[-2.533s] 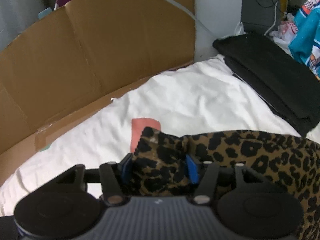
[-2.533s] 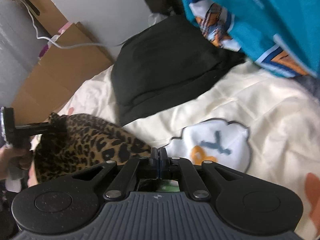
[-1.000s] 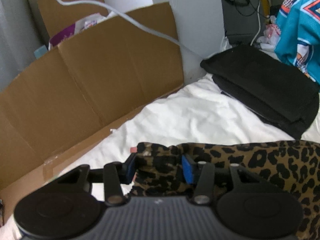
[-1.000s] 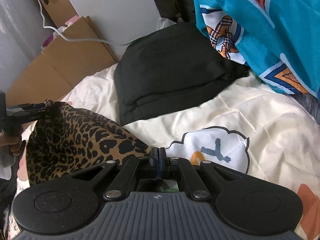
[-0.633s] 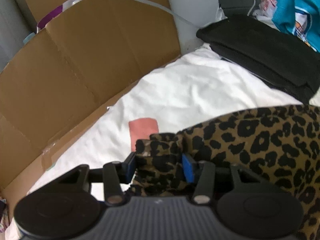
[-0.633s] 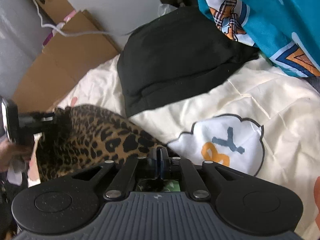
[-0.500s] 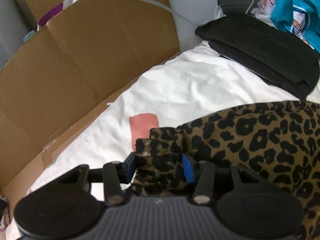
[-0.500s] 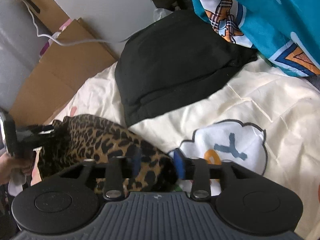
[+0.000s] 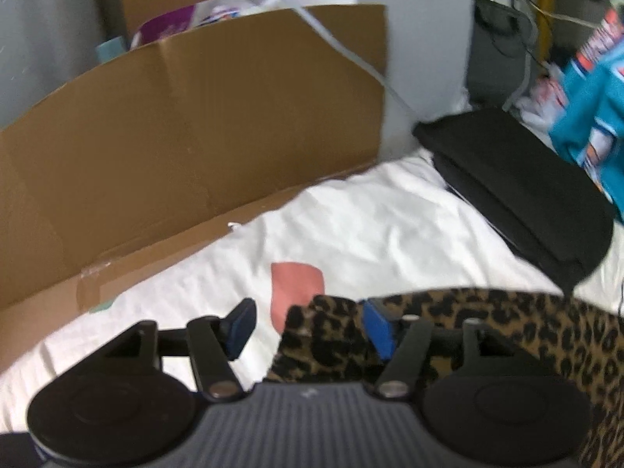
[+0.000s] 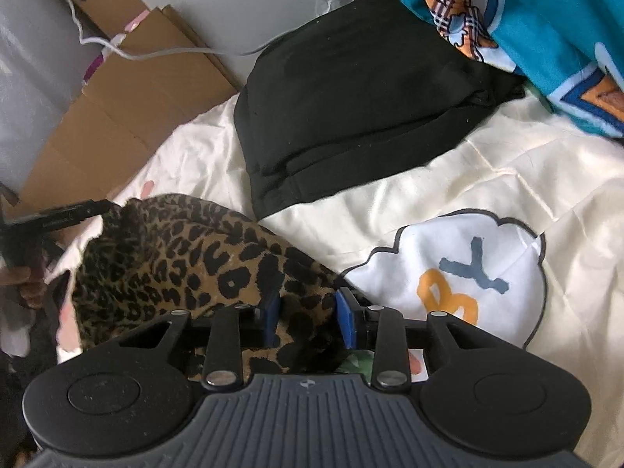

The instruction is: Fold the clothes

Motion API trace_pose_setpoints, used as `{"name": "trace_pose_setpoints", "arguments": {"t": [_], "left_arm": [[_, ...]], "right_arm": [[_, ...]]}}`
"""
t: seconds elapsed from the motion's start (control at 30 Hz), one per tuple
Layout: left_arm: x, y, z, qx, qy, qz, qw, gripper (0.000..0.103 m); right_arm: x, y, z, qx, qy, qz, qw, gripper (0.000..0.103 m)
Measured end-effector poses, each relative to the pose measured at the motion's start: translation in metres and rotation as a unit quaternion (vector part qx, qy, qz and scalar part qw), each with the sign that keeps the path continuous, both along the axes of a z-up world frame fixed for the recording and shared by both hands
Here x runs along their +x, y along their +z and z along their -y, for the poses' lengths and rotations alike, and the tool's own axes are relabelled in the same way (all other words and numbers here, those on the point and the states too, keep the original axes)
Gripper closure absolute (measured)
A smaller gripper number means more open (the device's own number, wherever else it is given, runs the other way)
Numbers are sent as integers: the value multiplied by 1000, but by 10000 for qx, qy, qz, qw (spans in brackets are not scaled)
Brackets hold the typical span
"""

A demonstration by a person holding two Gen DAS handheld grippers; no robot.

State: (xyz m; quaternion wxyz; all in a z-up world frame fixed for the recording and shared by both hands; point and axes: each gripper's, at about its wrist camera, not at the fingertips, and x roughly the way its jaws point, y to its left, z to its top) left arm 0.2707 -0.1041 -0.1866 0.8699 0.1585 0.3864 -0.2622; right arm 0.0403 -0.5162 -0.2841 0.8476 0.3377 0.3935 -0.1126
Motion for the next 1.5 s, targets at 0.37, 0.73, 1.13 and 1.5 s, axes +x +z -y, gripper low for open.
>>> {"name": "trace_pose_setpoints", "arguments": {"t": [0.37, 0.73, 1.13, 1.5], "left_arm": [[-8, -27, 23, 764, -111, -21, 9970, 38], [-13, -31, 16, 919, -193, -1, 9956, 46], [-12, -35, 19, 917, -253, 36, 9955, 46], [-29, -10, 9, 853, -260, 423, 9951, 54]], "right_arm": [[-9, -17, 20, 1313, -617, 398, 9886, 69], [-13, -16, 31, 1269, -943, 405, 9866, 69], [0, -24, 16, 509, -238, 12, 9984, 71], [-7, 8, 6, 5, 102, 255, 9996, 103]]}}
